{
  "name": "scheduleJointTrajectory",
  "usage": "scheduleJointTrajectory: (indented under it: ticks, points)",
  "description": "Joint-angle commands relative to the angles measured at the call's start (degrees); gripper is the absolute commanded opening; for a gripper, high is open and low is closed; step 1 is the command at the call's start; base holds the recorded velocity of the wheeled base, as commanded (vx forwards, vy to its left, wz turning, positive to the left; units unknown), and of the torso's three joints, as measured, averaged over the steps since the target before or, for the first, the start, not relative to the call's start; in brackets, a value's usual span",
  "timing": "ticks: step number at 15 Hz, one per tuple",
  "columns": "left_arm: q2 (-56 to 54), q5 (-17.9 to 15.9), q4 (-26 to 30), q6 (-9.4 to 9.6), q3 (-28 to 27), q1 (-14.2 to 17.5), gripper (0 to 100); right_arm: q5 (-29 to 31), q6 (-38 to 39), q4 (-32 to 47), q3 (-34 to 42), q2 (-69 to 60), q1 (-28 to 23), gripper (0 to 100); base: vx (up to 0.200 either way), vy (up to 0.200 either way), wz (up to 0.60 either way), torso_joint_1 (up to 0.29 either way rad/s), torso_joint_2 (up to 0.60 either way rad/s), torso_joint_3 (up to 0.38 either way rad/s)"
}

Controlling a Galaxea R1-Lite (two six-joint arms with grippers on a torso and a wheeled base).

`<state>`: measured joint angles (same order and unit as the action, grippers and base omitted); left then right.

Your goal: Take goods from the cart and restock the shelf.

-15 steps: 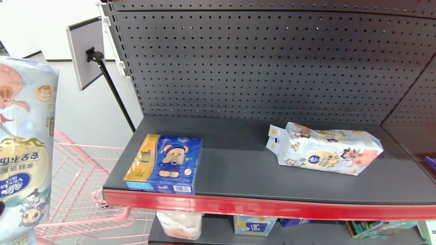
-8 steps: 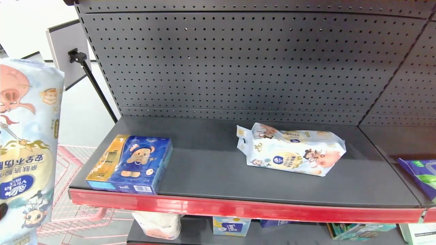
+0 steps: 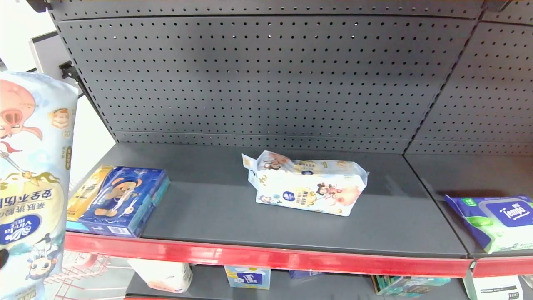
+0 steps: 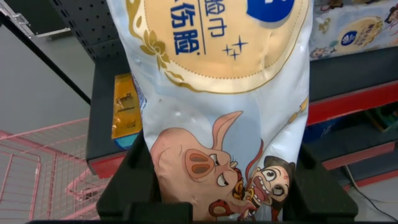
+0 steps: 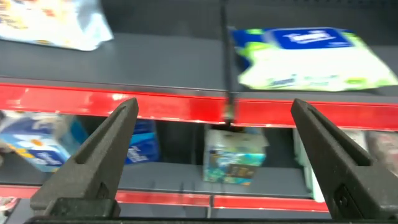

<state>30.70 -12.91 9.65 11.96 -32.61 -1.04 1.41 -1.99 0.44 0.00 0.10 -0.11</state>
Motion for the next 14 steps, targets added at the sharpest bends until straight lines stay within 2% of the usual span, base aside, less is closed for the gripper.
scheduleJointTrajectory:
  ticks: [1,9,12,14]
  points:
    - [0.0,0.0,0.0,-0.01,0.1,0.0,0,0.0,0.0,0.0,0.0,0.1,0.0,100,0.0,-0.2,0.0,0.007,0.0,0.002]
    - [-0.1,0.0,0.0,-0.01,0.1,0.1,0,0.0,0.0,0.0,0.0,0.1,0.0,100,0.0,0.0,0.0,0.0,0.0,0.0]
    - [0.0,0.0,-0.1,-0.01,0.0,0.0,0,-0.1,0.0,0.0,0.0,0.1,0.0,100,0.2,0.0,0.0,-0.006,0.0,0.005]
    - [-0.4,0.0,-0.1,-0.01,0.0,0.0,0,-0.1,0.0,0.0,0.0,0.1,0.0,100,0.0,0.0,0.0,0.0,0.0,0.0]
